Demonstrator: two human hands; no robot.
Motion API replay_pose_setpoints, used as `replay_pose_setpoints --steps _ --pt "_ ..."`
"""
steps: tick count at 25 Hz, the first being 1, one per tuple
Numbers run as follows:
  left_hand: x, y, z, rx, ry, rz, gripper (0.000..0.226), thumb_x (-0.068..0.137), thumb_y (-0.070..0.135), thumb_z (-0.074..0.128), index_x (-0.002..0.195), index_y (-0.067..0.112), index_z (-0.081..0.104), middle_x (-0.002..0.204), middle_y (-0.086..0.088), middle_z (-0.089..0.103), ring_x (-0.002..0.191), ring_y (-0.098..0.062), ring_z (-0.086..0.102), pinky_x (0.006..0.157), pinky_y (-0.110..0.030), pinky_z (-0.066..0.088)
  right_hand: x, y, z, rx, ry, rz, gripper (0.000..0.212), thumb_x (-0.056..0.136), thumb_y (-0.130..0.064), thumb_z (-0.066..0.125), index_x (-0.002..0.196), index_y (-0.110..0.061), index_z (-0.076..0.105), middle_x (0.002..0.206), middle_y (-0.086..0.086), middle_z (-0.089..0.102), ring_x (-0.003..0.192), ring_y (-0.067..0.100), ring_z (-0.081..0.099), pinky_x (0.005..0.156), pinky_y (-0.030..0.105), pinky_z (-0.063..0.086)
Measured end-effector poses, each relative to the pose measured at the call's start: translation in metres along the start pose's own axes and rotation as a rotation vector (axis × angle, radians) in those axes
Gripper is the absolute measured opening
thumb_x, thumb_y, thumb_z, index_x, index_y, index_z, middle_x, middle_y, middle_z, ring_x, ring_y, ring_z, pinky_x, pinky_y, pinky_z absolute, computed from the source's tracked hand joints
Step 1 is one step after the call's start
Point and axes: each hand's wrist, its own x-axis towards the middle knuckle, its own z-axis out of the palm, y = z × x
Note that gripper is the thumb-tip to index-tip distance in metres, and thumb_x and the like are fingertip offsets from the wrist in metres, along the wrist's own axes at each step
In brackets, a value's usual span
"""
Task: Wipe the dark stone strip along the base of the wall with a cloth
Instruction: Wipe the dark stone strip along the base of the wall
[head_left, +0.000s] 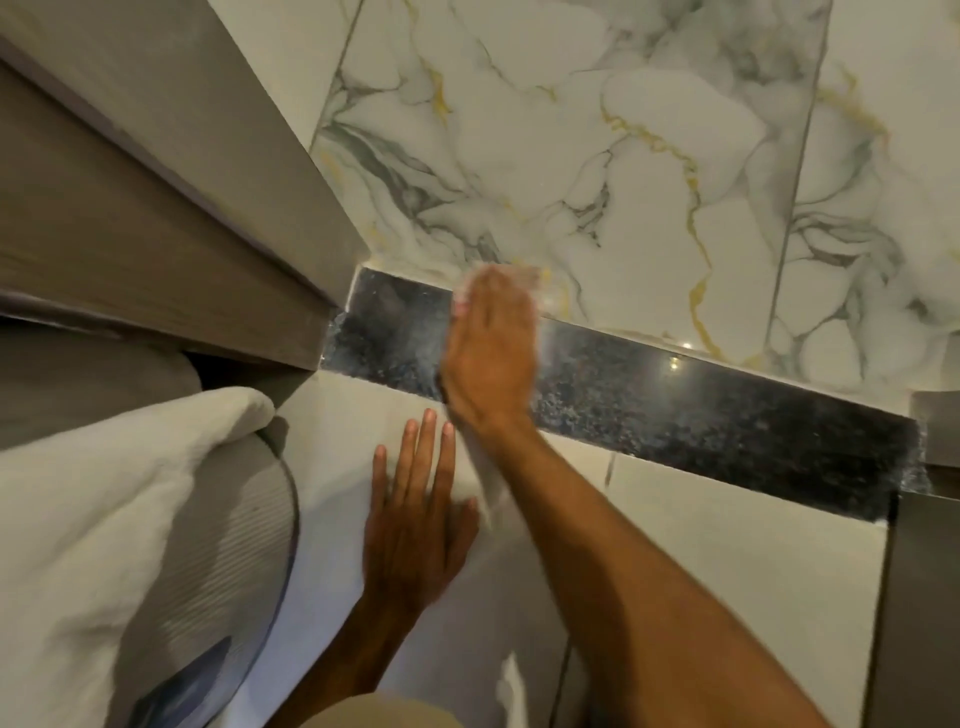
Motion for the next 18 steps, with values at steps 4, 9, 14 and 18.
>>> replay_pose_setpoints --steps 4,9,14,18 --pt "-0.017 -0.016 0.000 0.012 0.012 -0.174 0.069 0.115 0.049 0.027 0.168 0.006 0.033 0.177 -0.021 0.029 0.166 -0.039 0.025 0.134 -0.064 0.024 0.029 -0.041 0.011 0.000 -0.107 -0.263 0.062 0.118 -0.027 0.028 0.176 -0.009 0.015 0.186 0.013 0.013 0.175 0.028 0.010 0.141 0.042 -0.001" --pt "-0.019 -0.017 -0.009 0.079 -0.042 -0.192 0.073 0.108 0.046 0.036 0.170 0.006 0.031 0.178 -0.023 0.027 0.165 -0.042 0.029 0.133 -0.065 0.027 -0.018 0.052 -0.007 -0.050 -0.024 -0.117 0.063 0.118 -0.033 0.019 0.177 -0.011 0.014 0.186 0.012 0.015 0.175 0.027 0.013 0.144 0.047 0.009" --pt "-0.022 -0.017 -0.006 0.024 -0.018 -0.264 0.071 0.112 0.045 0.026 0.171 0.005 0.026 0.180 -0.019 0.024 0.168 -0.035 0.022 0.137 -0.058 0.019 0.011 -0.029 0.022 -0.053 -0.050 -0.243 0.066 0.119 -0.032 0.025 0.177 -0.009 0.005 0.187 0.014 0.003 0.175 0.029 0.002 0.144 0.048 0.004" --pt "-0.035 -0.019 -0.006 -0.020 0.022 -0.359 0.072 0.113 0.050 0.019 0.171 0.007 0.021 0.179 -0.018 0.026 0.171 -0.029 0.009 0.139 -0.055 0.012 -0.007 -0.049 0.036 -0.052 -0.099 -0.429 0.070 0.115 -0.029 0.034 0.177 -0.007 0.007 0.187 0.014 0.001 0.175 0.028 0.001 0.144 0.050 0.010"
